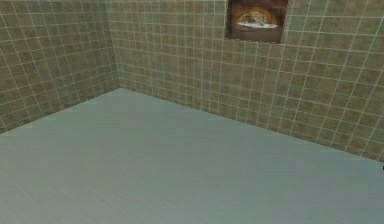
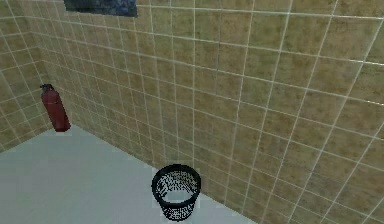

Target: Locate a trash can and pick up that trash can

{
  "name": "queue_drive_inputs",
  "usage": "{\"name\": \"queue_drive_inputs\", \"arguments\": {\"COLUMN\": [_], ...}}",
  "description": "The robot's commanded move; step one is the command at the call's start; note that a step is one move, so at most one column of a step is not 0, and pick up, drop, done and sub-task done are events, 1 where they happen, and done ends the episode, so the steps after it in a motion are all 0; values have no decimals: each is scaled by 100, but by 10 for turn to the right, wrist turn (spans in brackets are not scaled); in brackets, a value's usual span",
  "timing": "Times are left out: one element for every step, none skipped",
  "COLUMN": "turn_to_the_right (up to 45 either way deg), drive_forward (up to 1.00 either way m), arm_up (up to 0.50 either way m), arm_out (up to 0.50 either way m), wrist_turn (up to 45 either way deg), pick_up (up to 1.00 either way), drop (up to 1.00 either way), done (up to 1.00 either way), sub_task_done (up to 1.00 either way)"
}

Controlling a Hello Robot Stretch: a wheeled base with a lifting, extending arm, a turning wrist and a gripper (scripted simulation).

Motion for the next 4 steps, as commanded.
{"name": "queue_drive_inputs", "arguments": {"turn_to_the_right": [0,0,0,0], "drive_forward": [0,0,0,0], "arm_up": [32,0,0,0], "arm_out": [0,48,0,0], "wrist_turn": [0,0,450,450], "pick_up": [0,0,0,0], "drop": [0,0,0,0], "done": [0,0,0,0], "sub_task_done": [0,0,0,0]}}
